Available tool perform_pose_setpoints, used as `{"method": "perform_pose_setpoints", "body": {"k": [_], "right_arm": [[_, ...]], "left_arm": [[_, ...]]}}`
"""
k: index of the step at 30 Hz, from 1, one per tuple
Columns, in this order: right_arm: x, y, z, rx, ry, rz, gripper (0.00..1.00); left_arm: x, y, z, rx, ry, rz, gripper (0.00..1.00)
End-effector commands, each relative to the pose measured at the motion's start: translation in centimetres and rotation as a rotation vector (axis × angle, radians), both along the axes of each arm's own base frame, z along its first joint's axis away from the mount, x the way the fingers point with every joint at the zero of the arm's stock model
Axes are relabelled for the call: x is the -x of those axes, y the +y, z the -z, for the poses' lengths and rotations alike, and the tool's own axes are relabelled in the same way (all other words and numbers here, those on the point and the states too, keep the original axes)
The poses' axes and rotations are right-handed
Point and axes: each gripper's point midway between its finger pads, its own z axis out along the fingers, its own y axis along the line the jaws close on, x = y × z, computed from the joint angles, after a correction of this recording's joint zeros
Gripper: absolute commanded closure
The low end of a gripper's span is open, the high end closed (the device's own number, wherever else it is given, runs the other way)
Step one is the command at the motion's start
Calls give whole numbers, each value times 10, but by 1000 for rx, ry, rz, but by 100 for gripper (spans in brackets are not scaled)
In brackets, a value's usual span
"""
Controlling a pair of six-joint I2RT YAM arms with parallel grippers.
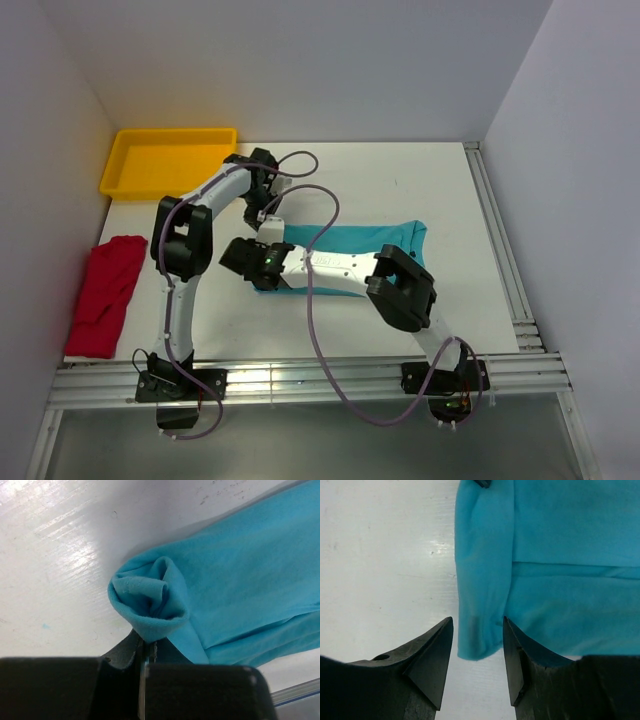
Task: Roll the t-shirts
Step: Roll the tshirt
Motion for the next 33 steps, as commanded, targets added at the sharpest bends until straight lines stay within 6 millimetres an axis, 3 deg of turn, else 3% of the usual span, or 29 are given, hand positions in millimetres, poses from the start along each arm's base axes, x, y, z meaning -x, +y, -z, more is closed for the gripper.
{"method": "perform_pose_setpoints", "body": {"k": [1,5,24,28,32,33], "right_arm": [[-6,-8,-2,134,-43,-5,48],[-5,1,-5,194,-53,-23,48],[-6,21,17,322,-34,-99,48],[-3,17,23,317,-17,-87,71],[-3,10,26,274,-8,-65,85],[-3,10,16,235,-11,-57,88]], "left_arm": [[-3,-4,-11,-16,-24,14,100],[-1,-7,-9,-14,-17,22,100],[1,-18,-11,-13,-24,50,96],[0,-18,-12,-11,-28,48,94],[0,-20,-14,-3,-28,57,85],[-1,-21,-15,1,-29,58,83]]}}
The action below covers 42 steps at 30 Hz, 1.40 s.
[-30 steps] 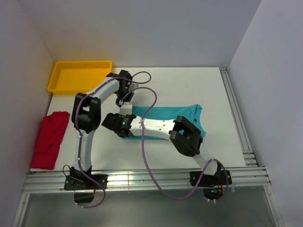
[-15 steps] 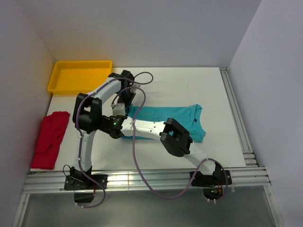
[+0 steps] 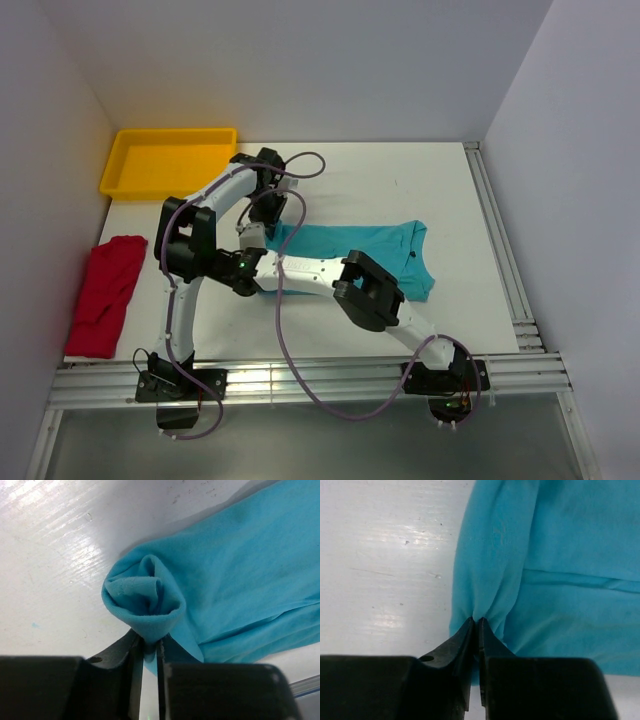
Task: Roll the t-shirts
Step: Roll the tshirt
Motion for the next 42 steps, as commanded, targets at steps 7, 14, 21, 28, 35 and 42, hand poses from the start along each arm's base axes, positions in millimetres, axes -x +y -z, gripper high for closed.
{"method": "perform_pose_setpoints", "body": {"k": [7,14,21,28,35,42], "right_arm": [[1,-17,-28,-420,3,81,96],[-1,-27,-38,-769,74,116,99],[-2,-38,-19,-951,160,190,100],[-1,-51,-7,-1009,191,253,100],[0,-59,3,-1049,218,297,100],[1,-67,12,-1072,244,327,100]], "left_arm": [[-16,-13,-22,42,-65,25,67],[-24,-14,-33,79,-107,22,42],[-38,-19,-67,285,-169,-10,31],[-26,-10,-74,456,-126,-23,30],[-6,-12,-58,541,-61,-7,29],[5,-12,-26,544,21,-29,29]]}}
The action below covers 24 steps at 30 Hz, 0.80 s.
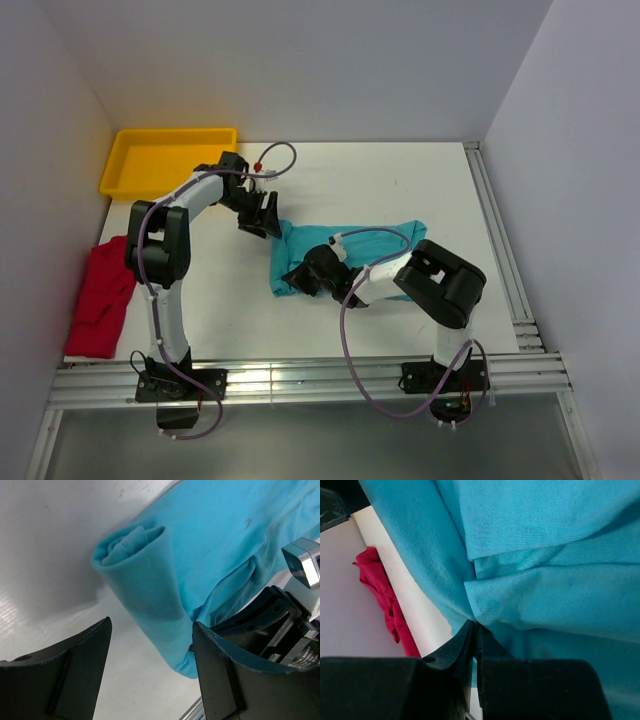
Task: Roll the t-shirts
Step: Roll the tshirt
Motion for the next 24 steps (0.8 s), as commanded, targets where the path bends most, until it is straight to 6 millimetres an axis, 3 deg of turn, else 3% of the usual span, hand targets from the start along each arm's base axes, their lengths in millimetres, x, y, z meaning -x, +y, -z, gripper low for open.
{"method": "perform_pose_setpoints", "body": {"k": [1,9,13,16,20,23,24], "right_arm": [[-2,-4,-1,-25,14,19,100],[-1,-8,8,-39,36,28,100],[-3,-8,9,-36,32,22,100],[-3,-6,10,-34,30,13,100],[-4,-6,10,12,17,-11,100],[-9,-5,3,72,-17,-34,88],[-15,0,-7,88,-50,-48,79]], "left_arm": [[-5,-10,-2,61,-21,22,29],[-5,-16,22,62,44,26,33],[-9,-20,22,68,70,-2,37],[-11,-23,20,71,78,1,46],[-11,-24,21,21,80,7,80],[-14,-19,23,-47,62,-2,99],[-14,-18,24,-70,58,-4,100]]}}
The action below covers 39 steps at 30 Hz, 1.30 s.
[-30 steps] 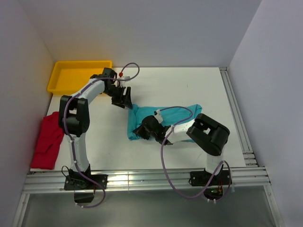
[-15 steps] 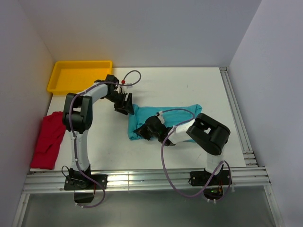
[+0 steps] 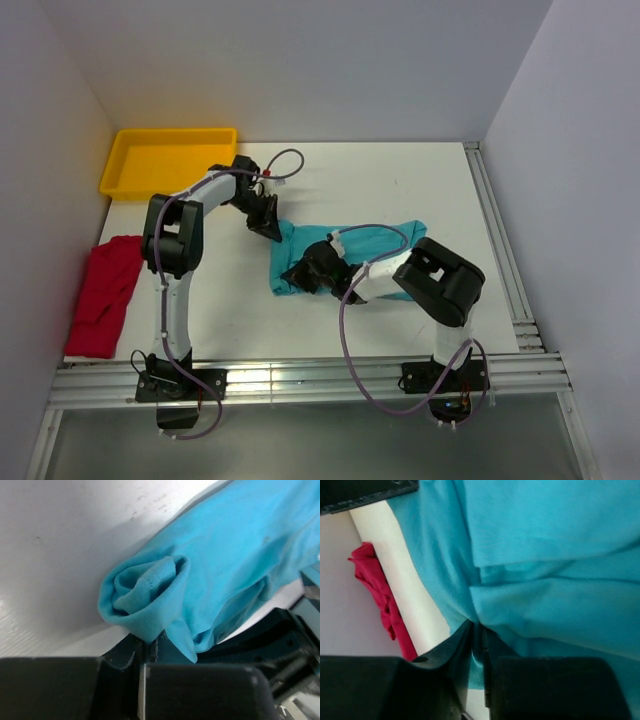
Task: Roll the t-shirts
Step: Roll the tshirt
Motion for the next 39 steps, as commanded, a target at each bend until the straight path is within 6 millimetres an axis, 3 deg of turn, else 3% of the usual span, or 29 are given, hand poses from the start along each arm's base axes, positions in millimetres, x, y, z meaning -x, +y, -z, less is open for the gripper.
{"method": "perform_pose_setpoints", "body": {"k": [1,5,8,11,12,14,15,16,18,19,20,22,26,31,39], "right_arm": [[-10,-5,-5,141,-57,-26,74],[-13,-4,-20,254,-122,-60,55],[-17,-7,-31,304,-148,-55,50],[-22,-12,-36,402,-176,-68,49],[-26,-3,-50,410,-207,-70,49],[-21,-5,-43,514,-200,-100,49],[-30,3,-60,525,-238,-79,49],[-20,5,-50,585,-223,-110,49],[-24,15,-66,617,-265,-99,49],[-17,16,-58,669,-254,-122,49],[-19,25,-69,670,-277,-127,49],[-13,27,-59,744,-275,-154,49],[-10,43,-62,806,-306,-184,49],[-4,43,-49,967,-310,-220,49],[0,62,-45,1030,-342,-263,49]], "left_arm": [[-12,7,-7,-118,-63,2,100],[-14,18,-8,-212,-87,15,100],[-16,30,-8,-280,-119,44,100],[-15,40,-7,-341,-125,55,100],[-15,42,-7,-356,-125,56,100],[-15,46,-5,-378,-124,60,100],[-17,50,-5,-403,-130,58,100],[-16,52,-5,-413,-130,63,100],[-16,56,-3,-444,-132,70,100],[-15,56,-3,-453,-135,75,100],[-17,58,-4,-461,-139,73,100],[-16,59,-4,-473,-134,74,100],[-14,59,-2,-498,-125,79,100],[-13,56,1,-513,-120,86,100],[-15,51,-1,-511,-120,94,100]]}}
